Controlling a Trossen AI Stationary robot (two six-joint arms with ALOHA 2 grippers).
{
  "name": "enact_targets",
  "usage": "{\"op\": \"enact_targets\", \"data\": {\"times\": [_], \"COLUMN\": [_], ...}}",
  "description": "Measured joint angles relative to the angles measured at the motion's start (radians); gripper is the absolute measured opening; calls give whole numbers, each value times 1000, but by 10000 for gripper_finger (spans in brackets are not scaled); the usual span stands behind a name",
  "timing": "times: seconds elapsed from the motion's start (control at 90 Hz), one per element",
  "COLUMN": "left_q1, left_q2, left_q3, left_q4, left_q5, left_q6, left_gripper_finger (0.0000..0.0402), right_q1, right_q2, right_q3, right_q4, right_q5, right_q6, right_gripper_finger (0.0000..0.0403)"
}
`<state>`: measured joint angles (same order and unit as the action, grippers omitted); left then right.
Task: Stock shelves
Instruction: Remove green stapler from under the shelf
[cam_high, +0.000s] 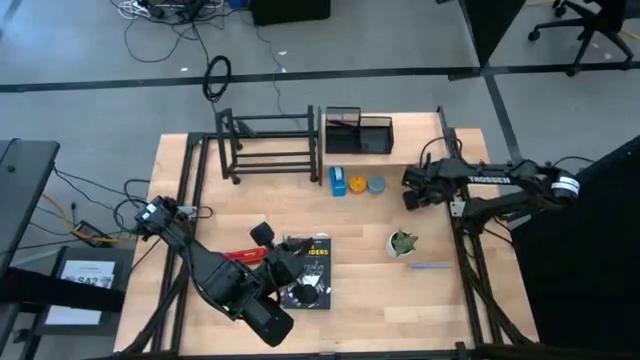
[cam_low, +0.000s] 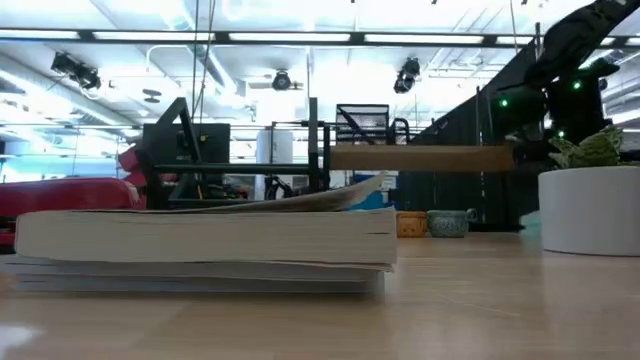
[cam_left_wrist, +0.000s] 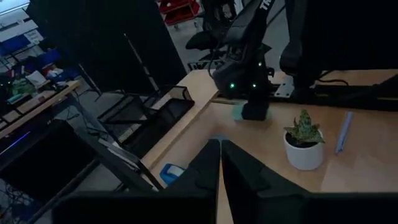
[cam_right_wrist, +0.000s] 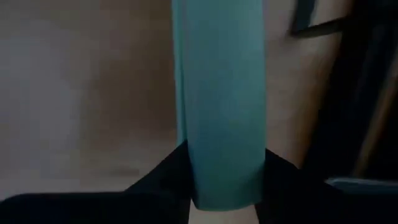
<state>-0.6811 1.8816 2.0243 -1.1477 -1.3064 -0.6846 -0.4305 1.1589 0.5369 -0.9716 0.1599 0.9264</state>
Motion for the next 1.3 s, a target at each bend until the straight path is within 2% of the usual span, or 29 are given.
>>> {"op": "enact_targets", "data": {"times": [0.2,0.467,0.667,0.844,0.967,1.089,1.3], "left_q1": [0,0,-1,-1,-10,-31,-74], "left_q2": [0,0,0,4,17,42,95], "left_q3": [0,0,0,0,0,1,0], "left_q4": [3,30,50,54,64,116,222], "left_q5": [0,1,4,44,79,91,91], "left_q6": [0,4,27,26,4,-6,4], "left_gripper_finger": [0,0,0,0,0,0,0], "right_q1": [103,324,532,805,997,1167,1404], "right_q2": [-94,-219,-215,-110,27,169,371], "right_q3": [2,130,314,501,576,593,593], "right_q4": [-10,-25,-21,21,22,20,-34], "right_q5": [-89,-11,35,124,119,14,-213], "right_q6": [38,47,-4,-10,-11,31,216], "right_gripper_finger": [94,93,93,93,93,93,98]}}
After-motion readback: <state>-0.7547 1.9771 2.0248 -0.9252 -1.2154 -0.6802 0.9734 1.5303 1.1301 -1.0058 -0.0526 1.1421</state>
